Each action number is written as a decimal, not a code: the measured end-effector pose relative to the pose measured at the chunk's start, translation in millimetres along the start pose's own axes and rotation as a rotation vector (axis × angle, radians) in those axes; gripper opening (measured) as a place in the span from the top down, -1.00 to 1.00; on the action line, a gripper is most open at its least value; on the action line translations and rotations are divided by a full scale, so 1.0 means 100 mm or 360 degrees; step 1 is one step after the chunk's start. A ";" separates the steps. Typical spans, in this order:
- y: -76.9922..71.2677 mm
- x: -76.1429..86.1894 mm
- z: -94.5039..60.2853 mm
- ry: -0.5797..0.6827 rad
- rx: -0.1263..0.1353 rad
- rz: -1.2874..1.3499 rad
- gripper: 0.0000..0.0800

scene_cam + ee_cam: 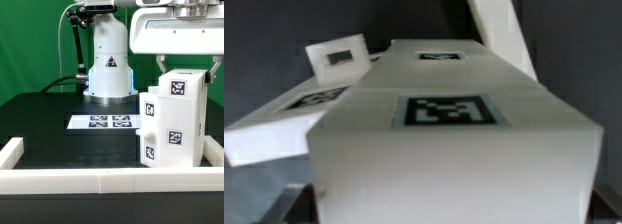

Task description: Assemble cabinet

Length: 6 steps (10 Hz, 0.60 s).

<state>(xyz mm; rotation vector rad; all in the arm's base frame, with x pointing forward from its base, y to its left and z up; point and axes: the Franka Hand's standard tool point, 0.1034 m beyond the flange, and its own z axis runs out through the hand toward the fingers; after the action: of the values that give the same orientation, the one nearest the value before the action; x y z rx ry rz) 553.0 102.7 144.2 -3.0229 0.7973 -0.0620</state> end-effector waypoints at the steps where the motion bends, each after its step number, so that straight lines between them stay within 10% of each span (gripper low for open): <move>1: -0.01 -0.01 0.00 -0.0006 0.0008 0.0128 -0.41; 4: -0.01 -0.01 0.01 -0.0013 0.0011 0.0328 -0.41; 6: -0.02 -0.02 0.02 -0.0019 0.0013 0.0320 -0.91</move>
Offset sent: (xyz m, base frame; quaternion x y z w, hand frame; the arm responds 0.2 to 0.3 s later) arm 0.0000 0.0000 0.0000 0.0000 0.0000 0.1296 0.9916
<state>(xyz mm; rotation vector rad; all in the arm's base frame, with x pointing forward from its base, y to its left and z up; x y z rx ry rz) 552.1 105.2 142.4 -2.9140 1.0910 -0.0444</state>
